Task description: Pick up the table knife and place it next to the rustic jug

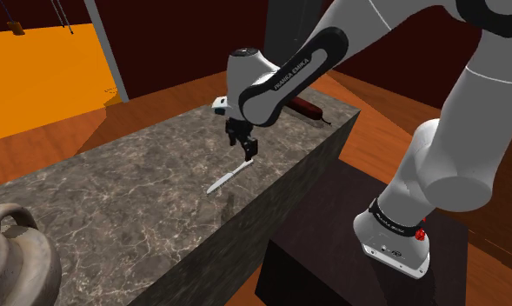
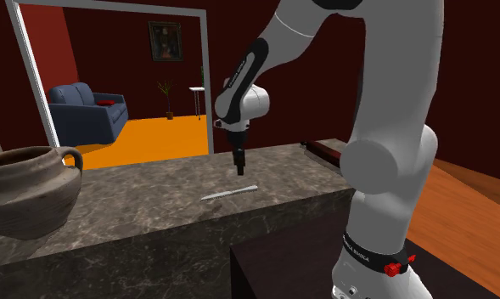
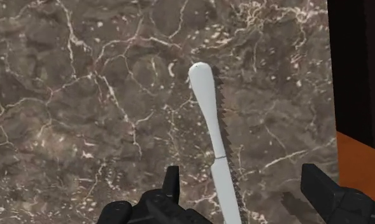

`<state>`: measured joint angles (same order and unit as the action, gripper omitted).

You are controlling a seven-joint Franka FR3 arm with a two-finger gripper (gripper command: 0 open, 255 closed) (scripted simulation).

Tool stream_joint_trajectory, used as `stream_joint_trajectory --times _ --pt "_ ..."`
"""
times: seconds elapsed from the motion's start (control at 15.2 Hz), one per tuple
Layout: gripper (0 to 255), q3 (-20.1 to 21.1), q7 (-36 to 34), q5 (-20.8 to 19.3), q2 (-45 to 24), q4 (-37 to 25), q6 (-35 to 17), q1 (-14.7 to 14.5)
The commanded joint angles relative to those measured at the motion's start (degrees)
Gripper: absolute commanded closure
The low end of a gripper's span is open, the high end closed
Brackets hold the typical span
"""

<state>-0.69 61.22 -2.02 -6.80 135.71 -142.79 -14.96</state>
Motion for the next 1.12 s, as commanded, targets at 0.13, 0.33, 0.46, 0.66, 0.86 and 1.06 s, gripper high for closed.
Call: stream_joint_trajectory --times 0.13,0.33,0.46,0.66,0.86,1.06 --pt "0 2.1 7.1 -0.2 -7.6 -3.1 -5.1 -0.8" --pt "0 2.6 8.1 -0.6 -10.4 -3.8 -7.4 -0.9" --pt "0 2.5 8.0 -0.7 -11.8 -3.9 -8.7 -1.0" --pt "0 2.3 7.9 -0.9 -14.1 -4.2 -10.6 -1.0" --pt "0 2.3 7.8 -1.0 -14.5 -4.2 -11.0 -1.0" --pt "0 2.3 7.8 -1.0 -14.5 -4.2 -11.0 -1.0"
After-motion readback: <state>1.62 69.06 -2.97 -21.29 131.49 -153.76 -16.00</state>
